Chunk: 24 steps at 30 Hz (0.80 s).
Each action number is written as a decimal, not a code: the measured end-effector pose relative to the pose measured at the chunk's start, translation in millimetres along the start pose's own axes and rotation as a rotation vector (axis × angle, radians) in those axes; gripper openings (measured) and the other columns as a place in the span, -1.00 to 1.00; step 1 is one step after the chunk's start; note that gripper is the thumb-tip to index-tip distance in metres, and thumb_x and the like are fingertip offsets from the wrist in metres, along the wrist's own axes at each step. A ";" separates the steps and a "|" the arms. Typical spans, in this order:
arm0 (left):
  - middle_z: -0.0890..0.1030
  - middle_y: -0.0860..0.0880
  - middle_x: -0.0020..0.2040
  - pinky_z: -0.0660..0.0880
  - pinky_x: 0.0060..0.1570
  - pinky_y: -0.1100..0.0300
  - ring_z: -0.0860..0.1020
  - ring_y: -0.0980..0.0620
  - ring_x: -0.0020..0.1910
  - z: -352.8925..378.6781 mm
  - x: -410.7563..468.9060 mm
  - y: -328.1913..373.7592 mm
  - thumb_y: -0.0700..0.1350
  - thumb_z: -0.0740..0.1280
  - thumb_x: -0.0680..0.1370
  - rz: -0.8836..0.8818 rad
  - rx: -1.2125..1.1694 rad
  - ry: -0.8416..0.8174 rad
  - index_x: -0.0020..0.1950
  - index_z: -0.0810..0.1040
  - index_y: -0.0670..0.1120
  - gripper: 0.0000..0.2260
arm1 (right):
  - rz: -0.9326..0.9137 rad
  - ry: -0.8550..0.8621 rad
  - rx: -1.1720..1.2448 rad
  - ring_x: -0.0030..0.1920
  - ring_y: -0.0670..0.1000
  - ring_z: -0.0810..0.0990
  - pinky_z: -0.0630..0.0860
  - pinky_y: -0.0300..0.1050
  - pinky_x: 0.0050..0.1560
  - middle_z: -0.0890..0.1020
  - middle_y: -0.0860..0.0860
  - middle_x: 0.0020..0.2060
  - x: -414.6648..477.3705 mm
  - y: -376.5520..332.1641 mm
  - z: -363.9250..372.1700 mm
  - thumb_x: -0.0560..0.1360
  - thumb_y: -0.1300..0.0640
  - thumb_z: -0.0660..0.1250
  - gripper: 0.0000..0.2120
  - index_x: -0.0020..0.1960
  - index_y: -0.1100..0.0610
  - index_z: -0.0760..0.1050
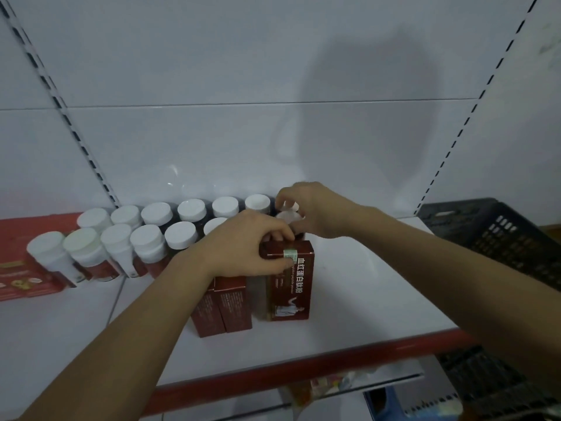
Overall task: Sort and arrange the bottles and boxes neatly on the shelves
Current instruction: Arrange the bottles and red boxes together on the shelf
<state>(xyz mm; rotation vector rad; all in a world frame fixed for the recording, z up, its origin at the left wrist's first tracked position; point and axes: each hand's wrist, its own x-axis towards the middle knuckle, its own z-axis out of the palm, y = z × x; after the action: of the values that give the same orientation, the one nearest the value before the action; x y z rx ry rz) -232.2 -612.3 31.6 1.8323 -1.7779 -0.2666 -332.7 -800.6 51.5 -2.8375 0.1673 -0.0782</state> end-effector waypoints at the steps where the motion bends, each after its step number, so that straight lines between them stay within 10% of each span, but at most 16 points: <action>1: 0.66 0.19 -0.05 0.58 -0.10 0.17 0.63 0.19 -0.05 -0.2 -0.2 0.1 0.21 0.45 0.44 0.007 0.002 0.008 0.15 0.64 0.09 -0.65 | 0.003 0.062 0.083 0.00 -0.03 0.57 0.53 -0.11 0.04 0.56 -0.02 0.09 -5.4 2.4 4.1 0.51 -0.01 0.48 -0.64 0.25 0.04 0.52; 6: 0.51 0.17 -0.16 0.42 -0.24 0.25 0.52 0.11 -0.18 -1.5 -1.3 0.0 0.12 0.41 0.54 0.037 0.051 0.146 -0.02 0.38 0.08 -0.75 | 0.075 0.585 0.572 -0.05 -0.12 0.62 0.49 -0.31 -0.13 0.64 -0.18 -0.05 -43.4 7.9 24.3 0.57 -0.11 0.30 -0.85 0.06 -0.08 0.55; 10: 0.46 0.04 -0.21 0.42 -0.23 0.02 0.44 -0.03 -0.23 -0.7 -0.8 2.7 -0.02 0.39 0.60 0.067 0.043 0.215 -0.15 0.32 -0.03 -0.73 | -0.024 0.453 1.007 0.05 0.03 0.65 0.58 -0.08 -0.05 0.67 -0.03 0.06 -67.0 1.6 67.0 0.49 -0.06 0.45 -0.68 0.20 -0.04 0.53; 24: 0.42 0.11 -0.08 0.45 -0.09 0.06 0.48 0.07 -0.10 4.6 3.4 2.2 0.07 0.14 0.67 -0.062 0.167 0.322 -0.12 0.44 0.00 -0.75 | 0.256 0.781 0.796 0.07 -0.26 0.61 0.49 -0.46 -0.07 0.64 -0.25 0.06 -54.4 65.5 60.9 0.34 -0.03 0.59 -0.48 0.21 -0.18 0.44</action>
<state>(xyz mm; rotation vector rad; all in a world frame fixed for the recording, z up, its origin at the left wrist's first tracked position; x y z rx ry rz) -236.1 -616.6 29.7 1.9219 -1.5593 0.1521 -389.3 -838.5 -28.1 -1.8471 0.5206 -0.9558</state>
